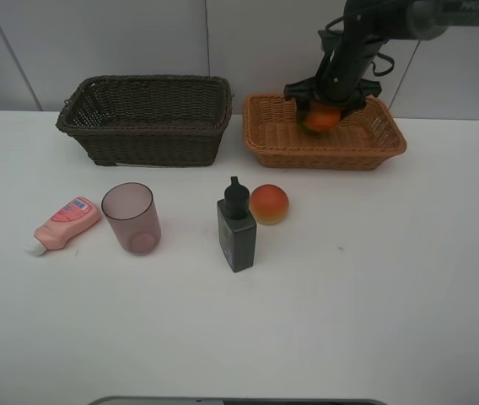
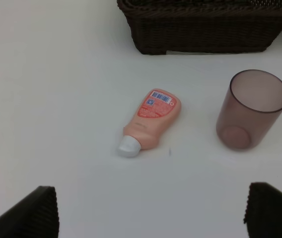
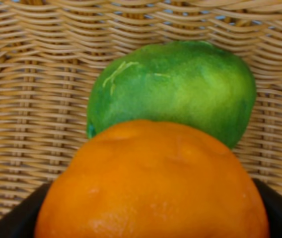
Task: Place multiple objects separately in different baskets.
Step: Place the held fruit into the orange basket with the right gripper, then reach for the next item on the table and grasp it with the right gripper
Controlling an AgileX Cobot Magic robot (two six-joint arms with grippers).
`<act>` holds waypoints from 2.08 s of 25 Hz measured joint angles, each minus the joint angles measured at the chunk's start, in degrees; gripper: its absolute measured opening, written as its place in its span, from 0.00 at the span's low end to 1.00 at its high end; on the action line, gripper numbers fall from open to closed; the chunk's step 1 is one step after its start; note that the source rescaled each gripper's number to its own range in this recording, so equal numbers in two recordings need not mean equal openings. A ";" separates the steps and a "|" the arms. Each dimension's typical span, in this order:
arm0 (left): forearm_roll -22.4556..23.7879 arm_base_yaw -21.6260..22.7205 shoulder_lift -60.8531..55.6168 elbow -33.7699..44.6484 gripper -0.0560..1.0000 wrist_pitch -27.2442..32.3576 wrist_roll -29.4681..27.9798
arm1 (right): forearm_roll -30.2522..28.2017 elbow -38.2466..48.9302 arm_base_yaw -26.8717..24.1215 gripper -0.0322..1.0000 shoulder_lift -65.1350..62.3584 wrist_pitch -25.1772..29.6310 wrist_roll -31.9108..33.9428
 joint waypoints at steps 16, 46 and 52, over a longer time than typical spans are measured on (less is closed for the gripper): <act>0.00 0.00 0.00 0.00 0.97 0.00 0.00 | -0.21 0.00 -0.02 0.90 0.48 1.73 0.00; 0.00 0.00 0.00 0.00 0.97 0.00 0.00 | -1.91 33.20 19.12 0.91 -34.19 9.53 -0.06; 0.00 0.00 0.00 0.00 0.97 0.00 0.00 | -1.97 33.60 25.73 0.91 -34.48 10.13 -0.06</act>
